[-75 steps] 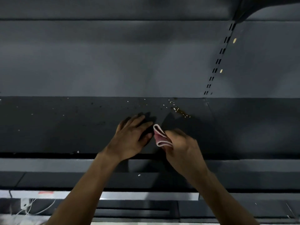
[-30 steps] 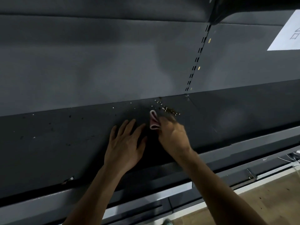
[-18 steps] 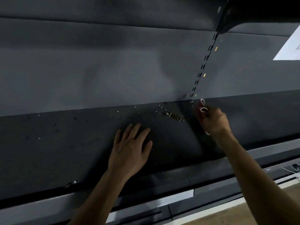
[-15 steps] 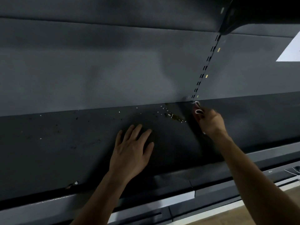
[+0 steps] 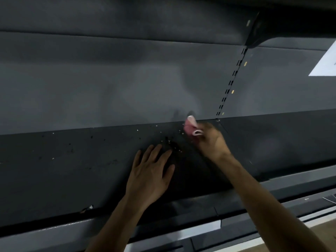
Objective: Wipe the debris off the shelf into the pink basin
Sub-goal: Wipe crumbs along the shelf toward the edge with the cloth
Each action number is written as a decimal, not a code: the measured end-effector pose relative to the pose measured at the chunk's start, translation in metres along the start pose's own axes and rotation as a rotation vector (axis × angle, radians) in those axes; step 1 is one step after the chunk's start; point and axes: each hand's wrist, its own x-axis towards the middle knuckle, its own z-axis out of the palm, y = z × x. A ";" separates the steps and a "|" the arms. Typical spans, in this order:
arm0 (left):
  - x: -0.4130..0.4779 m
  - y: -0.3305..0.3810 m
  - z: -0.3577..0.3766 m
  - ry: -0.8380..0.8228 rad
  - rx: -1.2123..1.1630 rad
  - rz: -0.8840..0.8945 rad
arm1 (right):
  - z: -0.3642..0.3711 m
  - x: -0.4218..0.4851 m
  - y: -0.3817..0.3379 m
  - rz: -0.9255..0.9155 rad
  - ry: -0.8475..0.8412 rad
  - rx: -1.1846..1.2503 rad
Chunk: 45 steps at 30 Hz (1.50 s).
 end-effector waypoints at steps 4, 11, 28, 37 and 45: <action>0.002 0.000 0.002 -0.003 -0.007 -0.005 | -0.032 0.030 0.049 0.207 0.031 -0.122; 0.003 0.002 0.000 0.025 -0.096 -0.028 | 0.005 0.073 0.068 0.229 -0.030 -0.273; 0.002 -0.003 0.000 0.026 -0.098 0.018 | -0.023 0.046 0.010 0.053 -0.075 0.158; 0.004 -0.003 0.001 0.028 -0.103 0.013 | -0.013 0.050 0.076 0.158 -0.124 -0.231; 0.006 -0.007 -0.001 0.090 -0.188 0.047 | 0.042 -0.008 -0.047 -0.256 -0.158 -0.045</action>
